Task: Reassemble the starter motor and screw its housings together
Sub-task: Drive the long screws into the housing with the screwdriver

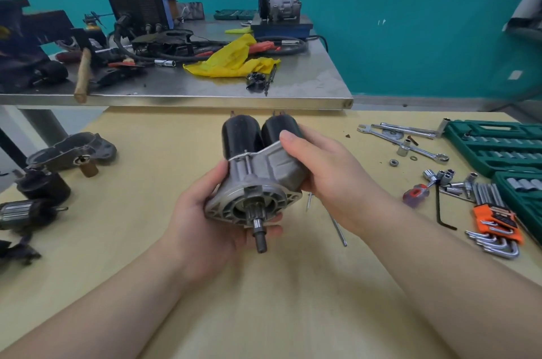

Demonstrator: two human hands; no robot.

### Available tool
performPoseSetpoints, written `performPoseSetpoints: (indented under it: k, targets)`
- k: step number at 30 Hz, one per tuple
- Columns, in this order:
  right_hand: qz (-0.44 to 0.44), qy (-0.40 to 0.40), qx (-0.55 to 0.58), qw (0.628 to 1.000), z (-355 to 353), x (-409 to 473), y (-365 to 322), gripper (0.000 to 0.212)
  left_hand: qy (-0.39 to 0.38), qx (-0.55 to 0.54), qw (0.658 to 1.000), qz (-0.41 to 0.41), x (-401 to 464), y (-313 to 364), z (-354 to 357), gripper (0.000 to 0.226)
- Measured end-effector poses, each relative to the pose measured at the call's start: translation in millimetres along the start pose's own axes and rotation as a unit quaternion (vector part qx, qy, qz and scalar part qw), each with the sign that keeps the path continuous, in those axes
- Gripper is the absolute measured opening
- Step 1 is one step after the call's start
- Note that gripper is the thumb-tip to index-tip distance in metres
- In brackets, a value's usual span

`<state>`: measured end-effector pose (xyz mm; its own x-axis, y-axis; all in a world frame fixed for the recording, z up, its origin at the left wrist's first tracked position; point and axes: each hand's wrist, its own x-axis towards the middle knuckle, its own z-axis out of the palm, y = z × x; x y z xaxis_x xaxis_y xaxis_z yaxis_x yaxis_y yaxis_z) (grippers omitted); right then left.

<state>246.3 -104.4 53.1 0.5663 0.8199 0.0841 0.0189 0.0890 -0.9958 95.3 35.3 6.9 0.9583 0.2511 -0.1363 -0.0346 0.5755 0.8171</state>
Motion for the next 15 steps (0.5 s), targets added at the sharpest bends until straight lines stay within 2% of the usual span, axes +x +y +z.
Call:
performPoseSetpoints:
  k: [3, 6, 8, 13, 15]
  targets:
    - [0.036, 0.02, 0.026, 0.999, -1, 5, 14, 0.03, 0.038, 0.032, 0.998, 0.029, -1, 3, 0, 0.065]
    - [0.068, 0.03, 0.033, 0.997, -2, 8, 26, 0.056, 0.075, 0.055, 0.995, 0.032, 1, 8, -1, 0.067]
    - [0.09, 0.029, 0.023, 0.995, -3, 10, 34, 0.063, 0.088, 0.07, 0.994, 0.015, 2, 10, -5, 0.071]
    - [0.148, 0.035, 0.023, 0.988, -4, 15, 48, 0.045, 0.104, 0.088, 0.99, -0.024, 4, 13, -10, 0.064]
    - [0.163, 0.048, 0.011, 0.985, -5, 17, 53, 0.046, 0.111, 0.091, 0.989, -0.031, 5, 13, -12, 0.066]
